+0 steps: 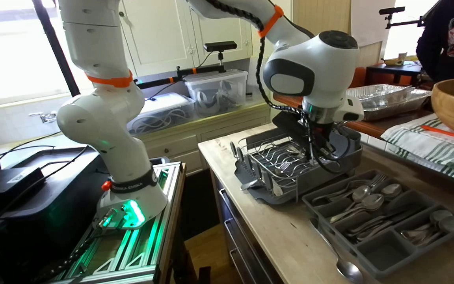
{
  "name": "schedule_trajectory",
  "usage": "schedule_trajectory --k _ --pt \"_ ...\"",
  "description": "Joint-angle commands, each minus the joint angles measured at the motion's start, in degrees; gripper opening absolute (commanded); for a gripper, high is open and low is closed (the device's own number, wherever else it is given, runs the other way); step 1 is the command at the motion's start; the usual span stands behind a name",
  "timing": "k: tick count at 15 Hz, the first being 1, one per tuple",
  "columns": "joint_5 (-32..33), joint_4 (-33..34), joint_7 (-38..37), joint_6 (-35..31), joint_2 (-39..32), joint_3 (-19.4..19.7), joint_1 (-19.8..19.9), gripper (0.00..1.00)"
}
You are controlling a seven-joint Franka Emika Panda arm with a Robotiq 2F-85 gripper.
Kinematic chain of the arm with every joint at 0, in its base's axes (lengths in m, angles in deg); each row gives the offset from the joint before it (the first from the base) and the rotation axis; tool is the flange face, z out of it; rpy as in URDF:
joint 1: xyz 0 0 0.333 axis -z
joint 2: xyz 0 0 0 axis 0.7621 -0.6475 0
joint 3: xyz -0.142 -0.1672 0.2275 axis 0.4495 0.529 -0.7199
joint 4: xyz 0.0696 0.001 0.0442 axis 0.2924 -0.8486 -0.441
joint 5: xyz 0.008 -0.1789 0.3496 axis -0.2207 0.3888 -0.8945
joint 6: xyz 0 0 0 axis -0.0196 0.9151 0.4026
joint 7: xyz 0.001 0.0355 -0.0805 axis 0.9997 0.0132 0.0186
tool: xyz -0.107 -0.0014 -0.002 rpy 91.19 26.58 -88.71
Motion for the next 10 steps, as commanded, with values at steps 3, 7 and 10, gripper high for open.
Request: schedule_trajectory --k 3,7,10 --pt "-2.69 2.98 -0.31 6.24 2.59 2.75 1.69 0.01" --pt "-4.3 6.71 2.29 14.35 3.71 5.51 3.6 0.01" --pt "-7.55 9.42 3.28 19.34 3.43 7.79 4.77 0.01"
